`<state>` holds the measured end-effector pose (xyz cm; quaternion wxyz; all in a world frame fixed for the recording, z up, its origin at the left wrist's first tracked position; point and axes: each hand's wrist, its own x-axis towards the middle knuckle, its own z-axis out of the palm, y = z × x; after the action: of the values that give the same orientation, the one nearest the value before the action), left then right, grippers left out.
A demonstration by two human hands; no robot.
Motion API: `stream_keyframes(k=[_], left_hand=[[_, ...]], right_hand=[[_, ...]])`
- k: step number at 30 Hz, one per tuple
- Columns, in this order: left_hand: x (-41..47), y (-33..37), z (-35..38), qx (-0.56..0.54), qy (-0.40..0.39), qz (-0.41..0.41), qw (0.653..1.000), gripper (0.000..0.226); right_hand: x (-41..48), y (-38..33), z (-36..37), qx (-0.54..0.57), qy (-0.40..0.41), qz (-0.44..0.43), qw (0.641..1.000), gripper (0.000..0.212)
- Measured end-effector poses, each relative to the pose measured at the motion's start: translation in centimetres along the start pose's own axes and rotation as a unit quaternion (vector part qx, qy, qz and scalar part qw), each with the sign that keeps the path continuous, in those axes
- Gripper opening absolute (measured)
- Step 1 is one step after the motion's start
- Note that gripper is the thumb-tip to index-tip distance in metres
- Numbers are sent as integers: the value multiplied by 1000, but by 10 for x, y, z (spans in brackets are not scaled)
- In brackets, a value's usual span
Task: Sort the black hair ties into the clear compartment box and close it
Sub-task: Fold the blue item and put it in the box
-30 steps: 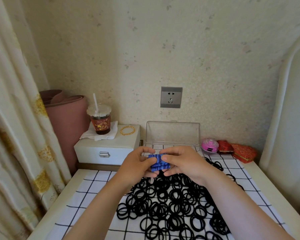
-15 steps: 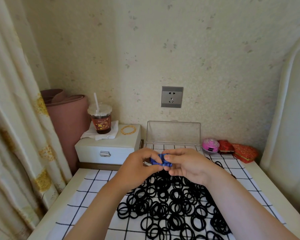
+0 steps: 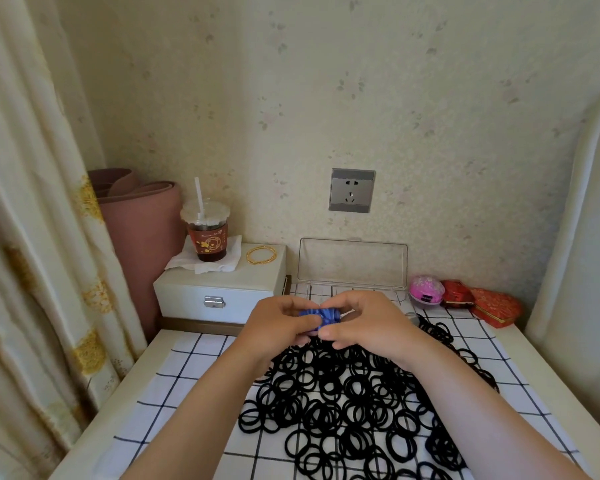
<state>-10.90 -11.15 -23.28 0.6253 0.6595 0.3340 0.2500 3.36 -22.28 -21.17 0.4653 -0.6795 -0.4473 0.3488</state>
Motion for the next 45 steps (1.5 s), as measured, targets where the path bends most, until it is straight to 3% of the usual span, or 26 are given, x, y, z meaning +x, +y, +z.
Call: stream_keyframes(k=[5,8,11,16,19,25,30,36,40,45], left_hand=[[3,-2,-5,45,-24,25,998,16],[6,-7,-9,116,-68,55,989,16],[8,-11,-12,102,-59,62,991,24],[22,-28,-14,111,46,41,992,19],[29,-35,-13,183,88,35,978,33],[34,-41,-7,205,10,47,978,59],[42,-50,-15,181,-21,62,981,56],[48,-54,-19,175,-15,61,983,55],[48,-54,-18,179,-10,67,982,50],[47,-54,-19,203,-9,74,976,36]], right_hand=[[7,0,2,-99,14,18,995,9],[12,0,2,-205,-15,27,978,10],[15,4,8,-175,-46,48,982,16],[30,8,14,-167,59,57,982,3],[51,2,17,-100,141,70,982,9],[116,-5,36,-144,159,125,969,18],[144,3,51,-244,161,170,941,11],[151,7,59,-297,188,150,924,26],[149,17,68,-343,223,93,908,36],[138,24,64,-342,152,36,927,49]])
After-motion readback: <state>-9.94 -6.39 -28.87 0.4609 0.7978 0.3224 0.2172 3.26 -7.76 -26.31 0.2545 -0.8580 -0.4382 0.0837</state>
